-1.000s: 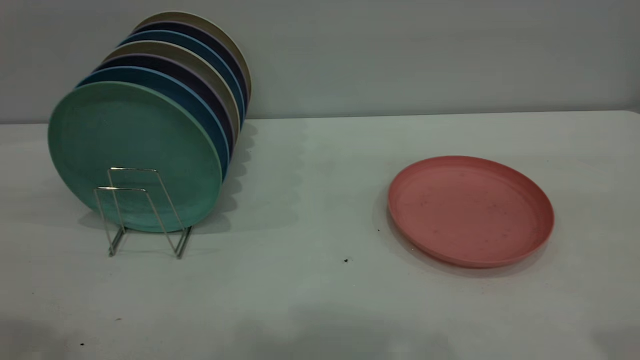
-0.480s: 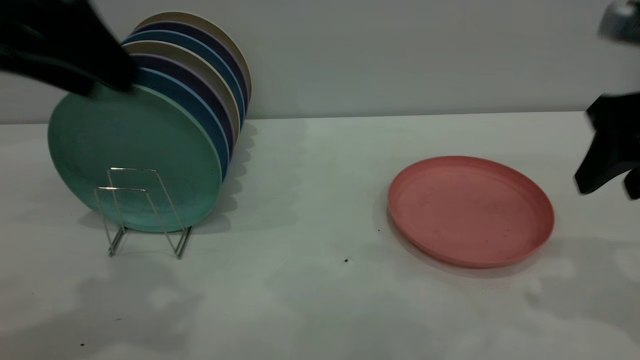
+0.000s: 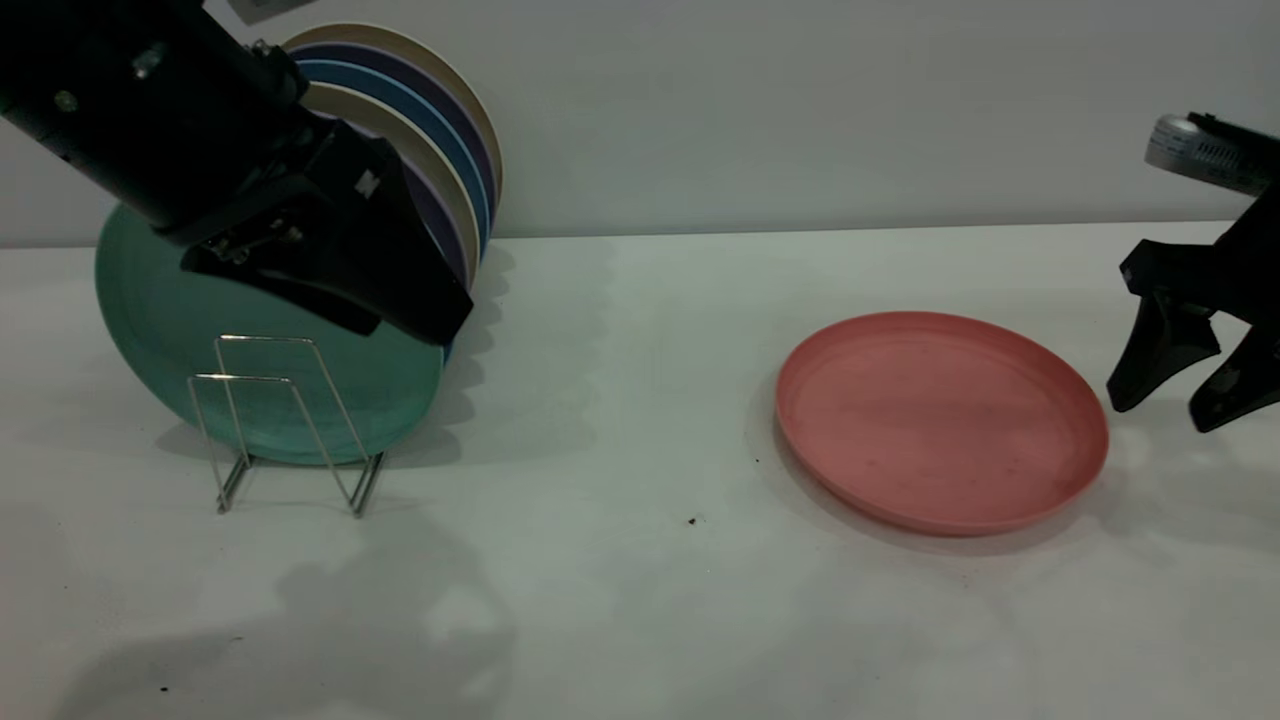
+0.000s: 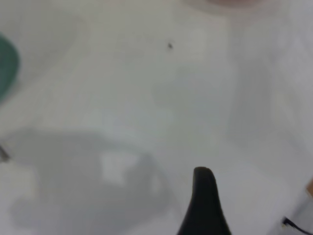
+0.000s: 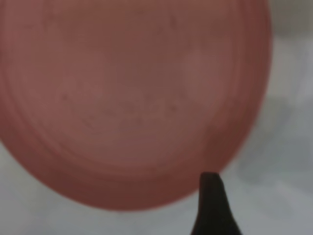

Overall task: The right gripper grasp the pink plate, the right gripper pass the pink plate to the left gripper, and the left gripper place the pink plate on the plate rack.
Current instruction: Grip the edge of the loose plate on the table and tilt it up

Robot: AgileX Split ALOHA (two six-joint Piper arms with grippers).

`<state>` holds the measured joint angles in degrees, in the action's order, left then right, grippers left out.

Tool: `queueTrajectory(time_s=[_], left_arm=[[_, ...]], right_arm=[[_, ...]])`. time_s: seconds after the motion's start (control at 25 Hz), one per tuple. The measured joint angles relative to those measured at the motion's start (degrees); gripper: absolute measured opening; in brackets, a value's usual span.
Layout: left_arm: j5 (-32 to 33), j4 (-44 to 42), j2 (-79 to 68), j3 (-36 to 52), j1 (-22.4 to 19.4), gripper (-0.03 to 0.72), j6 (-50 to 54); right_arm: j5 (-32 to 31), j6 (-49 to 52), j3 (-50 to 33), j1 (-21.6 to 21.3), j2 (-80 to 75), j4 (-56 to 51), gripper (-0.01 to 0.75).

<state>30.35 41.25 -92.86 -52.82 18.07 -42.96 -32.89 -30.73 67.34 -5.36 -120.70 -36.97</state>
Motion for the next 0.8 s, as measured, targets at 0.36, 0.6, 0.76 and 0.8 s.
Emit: queueTrajectory(time_s=[0.36,0.6,0.76,0.8], left_arm=[[-2.9,0.1,0.0,-0.1,0.0,0.592,-0.1],[-3.3,0.5,0.0,-0.1,0.0,0.592,-0.1],[-3.5,0.5,0.0,-0.1,0.0,0.592,-0.1],[-3.7,0.5,0.0,-0.1,0.0,0.592,-0.1]], right_arm=[[-6.1,-14.2,5.7,-4.9,-9.8,-16.2,0.529],[-7.4,-20.3,5.9,-5.0,-13.7,-22.7,0.528],[-7.4,-21.8,5.9,-4.9,-14.9,-24.3,0.48],[-7.4,-21.9,5.9,-4.9,-15.2,-24.6,0.452]])
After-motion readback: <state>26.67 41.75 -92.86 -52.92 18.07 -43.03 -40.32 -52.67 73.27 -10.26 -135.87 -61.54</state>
